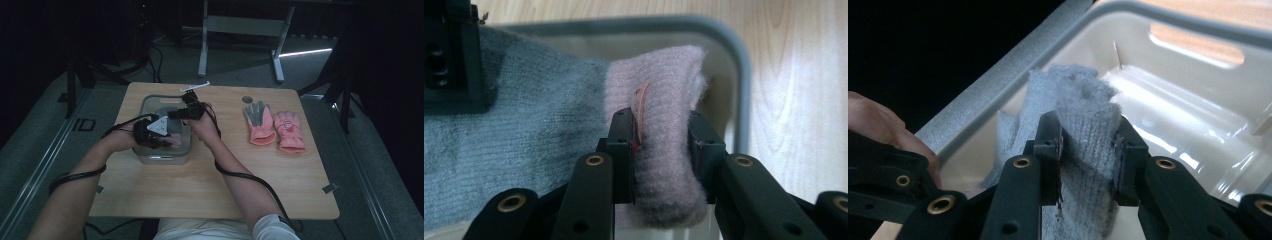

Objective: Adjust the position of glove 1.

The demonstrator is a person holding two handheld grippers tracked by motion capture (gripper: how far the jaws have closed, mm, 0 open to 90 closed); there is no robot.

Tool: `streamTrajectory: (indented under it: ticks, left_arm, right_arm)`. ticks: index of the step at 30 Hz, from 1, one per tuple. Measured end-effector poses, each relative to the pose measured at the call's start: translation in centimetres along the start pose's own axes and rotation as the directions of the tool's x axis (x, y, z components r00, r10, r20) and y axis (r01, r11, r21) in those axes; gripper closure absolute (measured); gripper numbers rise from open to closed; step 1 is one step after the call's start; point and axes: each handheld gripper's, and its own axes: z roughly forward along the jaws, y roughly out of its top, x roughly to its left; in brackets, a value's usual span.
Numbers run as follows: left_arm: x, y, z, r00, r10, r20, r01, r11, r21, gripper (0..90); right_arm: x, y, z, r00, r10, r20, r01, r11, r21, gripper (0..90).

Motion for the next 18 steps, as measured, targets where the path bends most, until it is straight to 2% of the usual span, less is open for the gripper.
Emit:
streamTrajectory:
  ticks: [1,2,6,9,11,13,14,15,16,17,18]
  left_arm:
    - [0.0,0.0,0.0,1.0000,0.000,0.000,0.000,1.0000,0.000,69.1]
    - [0.1,-0.2,0.8,0.9999,0.012,-0.006,-0.011,0.9997,0.020,69.1]
    - [0.7,-0.7,2.1,0.9997,-0.004,0.023,0.003,0.9992,0.039,69.0]
    - [1.1,-1.0,2.6,0.9994,0.001,0.036,-0.003,0.9989,0.046,69.0]
    - [1.8,-1.3,3.1,0.9986,-0.007,0.052,0.004,0.9982,0.060,69.0]
    - [1.9,-1.2,3.4,0.9985,0.000,0.056,-0.005,0.9968,0.080,69.0]
    - [1.8,-1.2,3.7,0.9983,0.017,0.055,-0.022,0.9951,0.096,69.0]
    - [1.7,-0.9,4.3,0.9974,0.044,0.058,-0.052,0.9895,0.135,69.0]
    - [1.7,-0.9,4.3,0.9974,0.044,0.058,-0.052,0.9895,0.135,69.0]
    - [1.6,-0.7,4.6,0.9957,0.074,0.056,-0.081,0.9847,0.154,69.0]
    - [1.6,-0.6,4.7,0.9949,0.083,0.058,-0.092,0.9818,0.166,68.9]
  right_arm:
    - [0.0,0.0,0.0,1.0000,0.000,0.000,0.000,1.000,0.000,70.7]
    - [-0.5,-0.2,0.6,0.9998,0.020,0.005,-0.020,1.000,0.013,70.7]
    - [-1.3,-0.4,1.8,0.9990,0.034,0.028,-0.035,0.998,0.043,70.5]
    - [-1.6,-0.5,2.3,0.9987,0.037,0.036,-0.038,0.998,0.055,70.5]
    - [-2.0,-0.4,3.0,0.9978,0.046,0.049,-0.049,0.997,0.062,70.5]
    - [-2.1,-0.4,3.4,0.9973,0.053,0.052,-0.057,0.995,0.076,70.4]
    - [-2.1,-0.4,3.4,0.9973,0.053,0.052,-0.057,0.995,0.076,70.4]
    - [-2.1,-0.5,3.7,0.9968,0.052,0.061,-0.057,0.994,0.091,70.3]
    - [-2.1,-0.5,3.7,0.9968,0.052,0.061,-0.057,0.994,0.091,70.3]
    - [-2.1,-0.5,3.8,0.9966,0.043,0.070,-0.050,0.995,0.092,69.3]
    - [-2.1,-0.4,3.9,0.9965,0.040,0.074,-0.047,0.994,0.095,68.1]
